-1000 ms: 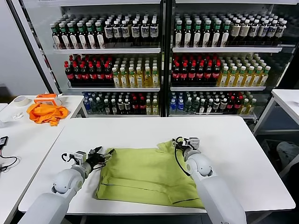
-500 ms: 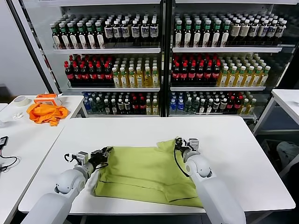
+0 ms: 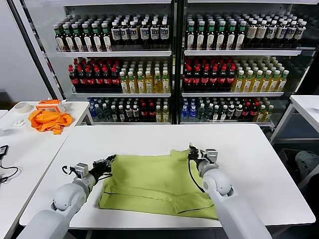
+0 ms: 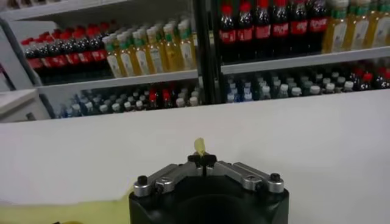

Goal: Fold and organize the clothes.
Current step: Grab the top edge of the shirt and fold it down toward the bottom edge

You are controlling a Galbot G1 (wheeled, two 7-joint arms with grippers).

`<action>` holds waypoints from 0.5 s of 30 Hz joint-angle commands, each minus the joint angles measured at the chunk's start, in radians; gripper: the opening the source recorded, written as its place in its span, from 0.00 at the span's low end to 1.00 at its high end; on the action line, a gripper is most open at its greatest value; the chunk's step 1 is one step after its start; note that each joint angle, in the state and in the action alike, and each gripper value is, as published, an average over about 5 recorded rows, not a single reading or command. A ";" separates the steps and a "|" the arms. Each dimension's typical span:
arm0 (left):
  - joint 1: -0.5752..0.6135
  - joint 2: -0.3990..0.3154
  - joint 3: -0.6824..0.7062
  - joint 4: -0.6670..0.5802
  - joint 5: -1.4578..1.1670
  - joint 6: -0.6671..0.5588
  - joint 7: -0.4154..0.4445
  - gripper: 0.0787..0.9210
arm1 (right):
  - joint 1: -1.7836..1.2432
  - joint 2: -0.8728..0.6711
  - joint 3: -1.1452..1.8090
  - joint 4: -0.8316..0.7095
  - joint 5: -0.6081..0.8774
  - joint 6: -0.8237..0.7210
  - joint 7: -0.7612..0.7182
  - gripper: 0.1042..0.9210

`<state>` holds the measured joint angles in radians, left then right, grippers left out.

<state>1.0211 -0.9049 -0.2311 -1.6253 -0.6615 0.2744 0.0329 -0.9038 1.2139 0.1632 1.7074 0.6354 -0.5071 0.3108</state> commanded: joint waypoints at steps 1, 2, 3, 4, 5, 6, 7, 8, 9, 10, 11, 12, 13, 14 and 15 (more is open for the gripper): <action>0.204 0.051 -0.074 -0.171 -0.021 -0.053 -0.015 0.01 | -0.236 -0.084 0.054 0.235 0.011 -0.010 0.000 0.00; 0.215 0.055 -0.081 -0.176 -0.020 -0.055 -0.014 0.01 | -0.255 -0.090 0.059 0.252 0.011 -0.009 -0.001 0.00; 0.224 0.059 -0.088 -0.179 -0.020 -0.057 -0.013 0.01 | -0.270 -0.094 0.063 0.269 0.010 -0.007 -0.001 0.00; 0.234 0.063 -0.092 -0.181 -0.017 -0.061 -0.012 0.01 | -0.287 -0.097 0.067 0.284 0.002 -0.004 -0.003 0.00; 0.242 0.067 -0.095 -0.181 -0.013 -0.066 -0.011 0.01 | -0.302 -0.099 0.070 0.297 -0.008 0.001 -0.005 0.00; 0.249 0.070 -0.093 -0.181 -0.007 -0.070 -0.011 0.01 | -0.314 -0.100 0.072 0.305 -0.024 0.009 -0.009 0.00; 0.256 0.072 -0.091 -0.181 0.001 -0.075 -0.011 0.01 | -0.325 -0.101 0.073 0.312 -0.041 0.016 -0.013 0.00; 0.260 0.073 -0.088 -0.181 0.008 -0.079 -0.011 0.01 | -0.335 -0.102 0.074 0.315 -0.057 0.024 -0.016 0.00; 0.263 0.073 -0.086 -0.182 0.012 -0.080 -0.012 0.01 | -0.344 -0.102 0.075 0.316 -0.067 0.030 -0.016 0.00; 0.265 0.073 -0.085 -0.183 0.014 -0.081 -0.012 0.01 | -0.352 -0.102 0.076 0.317 -0.074 0.034 -0.016 0.00; 0.265 0.073 -0.086 -0.184 0.014 -0.080 -0.012 0.01 | -0.361 -0.102 0.079 0.320 -0.075 0.036 -0.016 0.00; 0.264 0.073 -0.086 -0.185 0.012 -0.080 -0.012 0.01 | -0.372 -0.103 0.082 0.326 -0.075 0.038 -0.016 0.00; 0.264 0.074 -0.086 -0.186 0.010 -0.079 -0.011 0.01 | -0.382 -0.103 0.086 0.333 -0.074 0.039 -0.016 0.00; 0.265 0.076 -0.086 -0.186 0.009 -0.078 -0.011 0.01 | -0.392 -0.103 0.090 0.342 -0.074 0.040 -0.018 0.00; 0.267 0.078 -0.086 -0.186 0.008 -0.078 -0.010 0.01 | -0.404 -0.104 0.094 0.352 -0.073 0.041 -0.019 0.00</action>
<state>1.2153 -0.8460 -0.2979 -1.7690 -0.6614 0.2146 0.0253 -1.1728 1.1327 0.2311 1.9519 0.5983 -0.4817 0.2978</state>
